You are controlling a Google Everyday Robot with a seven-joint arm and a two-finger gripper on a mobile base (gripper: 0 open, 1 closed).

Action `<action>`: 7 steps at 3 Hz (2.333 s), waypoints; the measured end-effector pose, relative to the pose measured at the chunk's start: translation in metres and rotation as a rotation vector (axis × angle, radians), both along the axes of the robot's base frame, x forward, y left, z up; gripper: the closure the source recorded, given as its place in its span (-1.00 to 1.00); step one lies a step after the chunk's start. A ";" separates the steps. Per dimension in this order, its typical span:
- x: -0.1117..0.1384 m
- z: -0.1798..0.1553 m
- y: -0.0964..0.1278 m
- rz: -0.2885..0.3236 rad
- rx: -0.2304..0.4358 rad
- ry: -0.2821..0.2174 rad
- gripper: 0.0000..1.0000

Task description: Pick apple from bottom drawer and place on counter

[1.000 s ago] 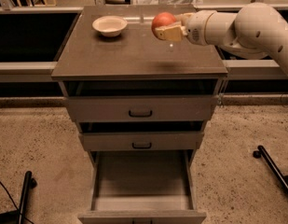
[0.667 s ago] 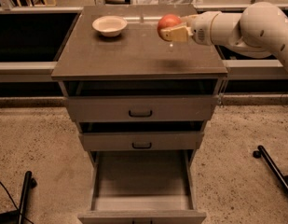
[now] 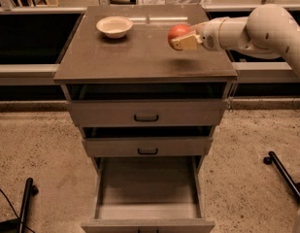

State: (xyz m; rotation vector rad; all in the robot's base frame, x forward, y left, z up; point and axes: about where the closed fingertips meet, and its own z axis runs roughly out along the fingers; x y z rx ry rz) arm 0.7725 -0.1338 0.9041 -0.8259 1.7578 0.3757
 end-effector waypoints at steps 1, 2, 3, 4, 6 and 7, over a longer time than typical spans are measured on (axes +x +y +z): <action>0.006 -0.007 0.001 0.020 -0.130 0.036 0.64; 0.002 -0.032 -0.005 0.037 -0.155 0.088 0.17; -0.010 -0.058 -0.004 0.055 -0.086 0.118 -0.29; -0.012 -0.059 -0.002 0.059 -0.079 0.119 -0.77; -0.012 -0.059 -0.002 0.059 -0.079 0.119 -1.00; -0.015 -0.056 -0.002 0.076 -0.114 0.088 -1.00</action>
Offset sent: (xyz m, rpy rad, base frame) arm -0.0127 -0.0124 -0.0563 -0.0880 0.1502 0.0595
